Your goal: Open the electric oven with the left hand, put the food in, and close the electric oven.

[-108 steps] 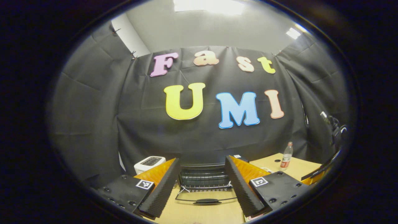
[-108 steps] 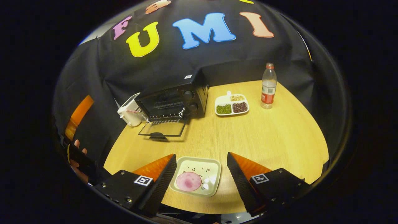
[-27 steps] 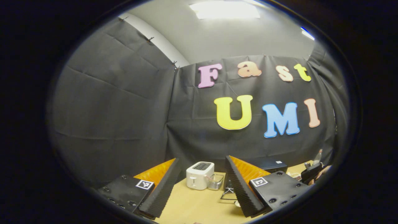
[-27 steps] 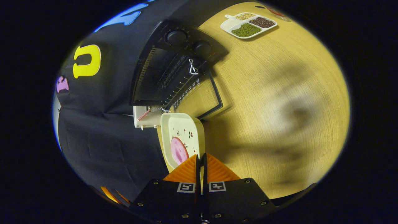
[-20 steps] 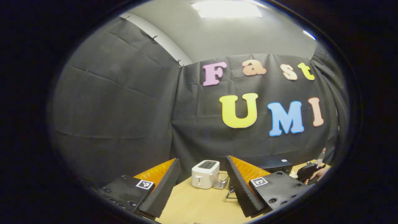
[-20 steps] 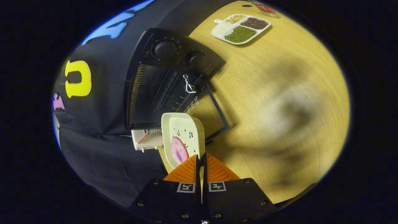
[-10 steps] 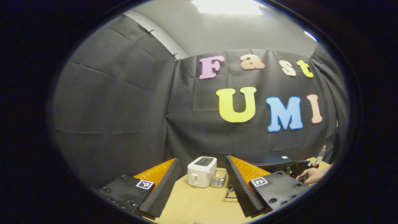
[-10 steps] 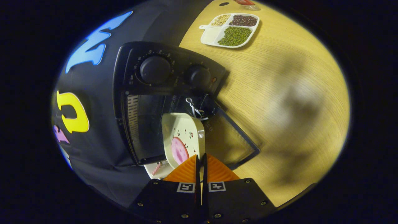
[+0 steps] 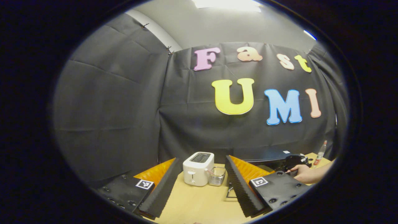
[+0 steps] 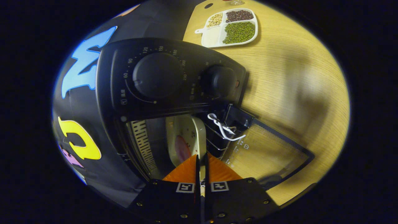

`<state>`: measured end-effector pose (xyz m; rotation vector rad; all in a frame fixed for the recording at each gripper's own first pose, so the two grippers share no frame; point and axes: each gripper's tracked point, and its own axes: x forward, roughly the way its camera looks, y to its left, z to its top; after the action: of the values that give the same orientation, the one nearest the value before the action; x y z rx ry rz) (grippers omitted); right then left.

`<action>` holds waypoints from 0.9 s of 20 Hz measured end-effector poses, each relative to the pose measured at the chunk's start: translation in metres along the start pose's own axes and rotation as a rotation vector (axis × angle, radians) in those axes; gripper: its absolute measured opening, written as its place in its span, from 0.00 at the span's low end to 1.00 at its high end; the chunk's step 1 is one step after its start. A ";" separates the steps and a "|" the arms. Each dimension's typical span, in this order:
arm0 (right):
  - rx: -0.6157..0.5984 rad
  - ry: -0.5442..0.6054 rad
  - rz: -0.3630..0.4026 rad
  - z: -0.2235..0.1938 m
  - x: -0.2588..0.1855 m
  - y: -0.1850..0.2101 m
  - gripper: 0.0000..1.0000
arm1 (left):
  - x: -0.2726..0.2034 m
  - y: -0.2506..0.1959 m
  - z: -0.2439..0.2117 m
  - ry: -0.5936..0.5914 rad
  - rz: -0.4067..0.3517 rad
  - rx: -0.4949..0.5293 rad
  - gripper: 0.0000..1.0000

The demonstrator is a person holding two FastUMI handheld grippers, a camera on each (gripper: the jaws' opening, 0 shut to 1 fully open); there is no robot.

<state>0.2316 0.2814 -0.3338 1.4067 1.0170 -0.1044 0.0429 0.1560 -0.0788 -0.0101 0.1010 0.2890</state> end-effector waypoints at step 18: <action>-0.971 -0.211 0.133 0.017 -0.205 -0.004 0.96 | 0.007 -0.146 -0.136 0.271 -0.305 -0.025 1.00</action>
<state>0.1160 0.1647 -0.2094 0.5492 0.6383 0.3031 0.0775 0.0143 -0.2156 -0.0886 0.3617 -0.0174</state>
